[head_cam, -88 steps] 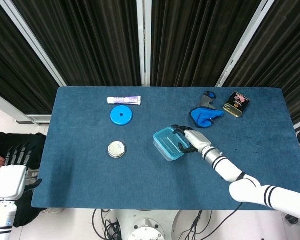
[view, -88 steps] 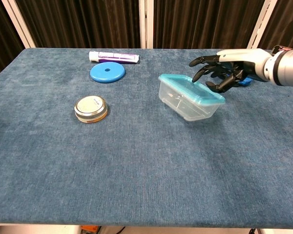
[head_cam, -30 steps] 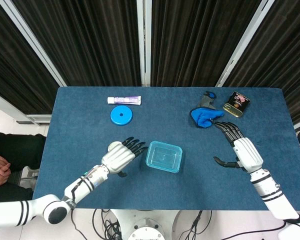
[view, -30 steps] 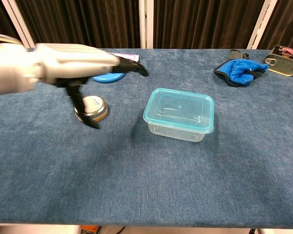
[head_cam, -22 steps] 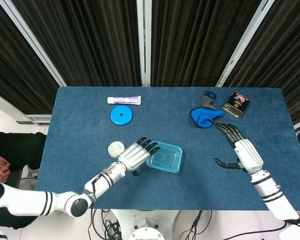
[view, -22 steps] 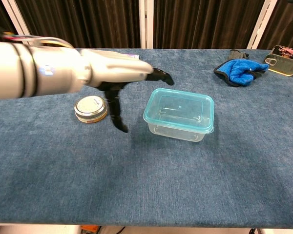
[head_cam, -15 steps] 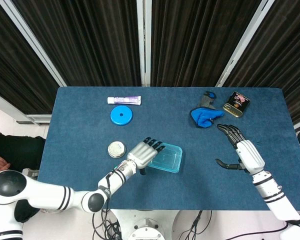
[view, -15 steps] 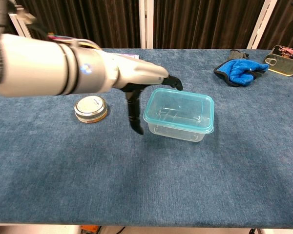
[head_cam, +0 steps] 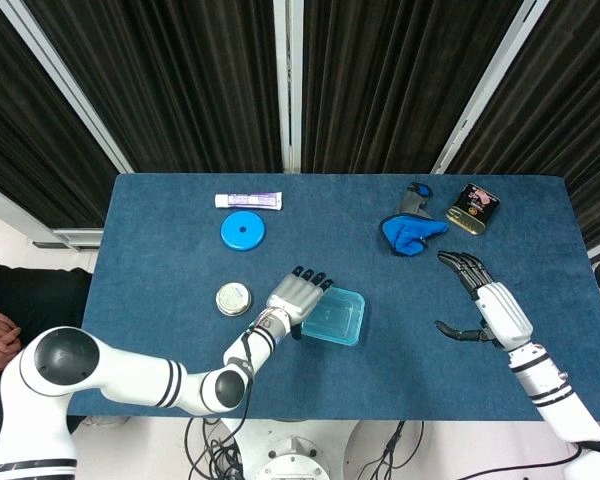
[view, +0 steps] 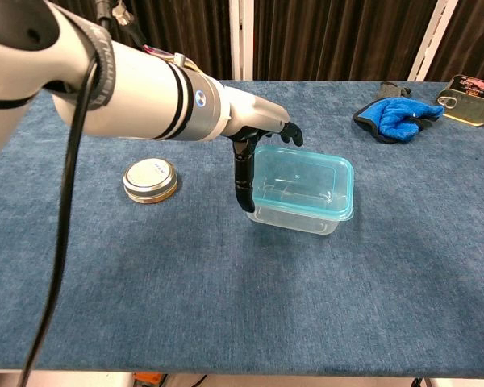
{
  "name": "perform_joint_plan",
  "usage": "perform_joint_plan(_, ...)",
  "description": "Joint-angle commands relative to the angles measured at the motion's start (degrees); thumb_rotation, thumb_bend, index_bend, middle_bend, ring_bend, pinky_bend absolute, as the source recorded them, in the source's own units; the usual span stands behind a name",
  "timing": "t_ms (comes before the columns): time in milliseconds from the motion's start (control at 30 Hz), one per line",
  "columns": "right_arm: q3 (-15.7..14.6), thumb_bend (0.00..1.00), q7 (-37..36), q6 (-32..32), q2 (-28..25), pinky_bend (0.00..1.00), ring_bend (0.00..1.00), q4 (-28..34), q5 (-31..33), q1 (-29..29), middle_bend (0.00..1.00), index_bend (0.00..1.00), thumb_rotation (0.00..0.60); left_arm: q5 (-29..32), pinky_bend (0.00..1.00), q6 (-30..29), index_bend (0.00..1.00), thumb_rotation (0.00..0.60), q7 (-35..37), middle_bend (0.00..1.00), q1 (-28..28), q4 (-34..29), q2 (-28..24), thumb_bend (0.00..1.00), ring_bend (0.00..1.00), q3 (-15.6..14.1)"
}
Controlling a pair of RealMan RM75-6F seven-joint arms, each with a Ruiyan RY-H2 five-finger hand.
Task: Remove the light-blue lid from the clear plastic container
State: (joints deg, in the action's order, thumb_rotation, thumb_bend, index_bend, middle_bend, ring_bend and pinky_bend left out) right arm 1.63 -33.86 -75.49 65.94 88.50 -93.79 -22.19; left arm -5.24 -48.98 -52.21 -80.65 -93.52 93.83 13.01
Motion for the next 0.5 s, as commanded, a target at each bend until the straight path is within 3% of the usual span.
perform_joint_plan(33,-0.18,0.13,0.08,0.18,0.10,0.00,0.00,-0.08,-0.12,-0.03,0.05,0.00,0.600,0.87,0.00,0.81,0.00,0.600,0.82,0.00,-0.72,0.69,-0.10,0.00,0.00,-0.23)
perform_joint_plan(200,-0.49,0.13,1.36,0.48,0.59,0.00,0.00,0.01,-0.56,-0.17,0.05,0.00,0.600,1.79,0.02,2.23,0.03,0.600,3.14,0.01,-1.28,2.83,0.35,0.00,0.00,-0.42)
perform_joint_plan(367,-1.71,0.15,6.72,1.20,2.46,0.00,0.00,-0.57,-2.41,-0.38,0.04,0.00,0.600,1.03,0.13,0.80,0.22,0.600,5.64,0.21,-0.96,4.40,1.34,0.00,0.14,-0.69)
perform_joint_plan(500,-1.71,0.15,14.63,-0.05,6.64,0.00,0.00,-2.16,-4.22,-0.24,0.02,0.00,0.600,0.02,0.18,-0.82,0.27,0.600,6.79,0.26,-0.65,4.24,1.74,0.00,0.18,-1.08)
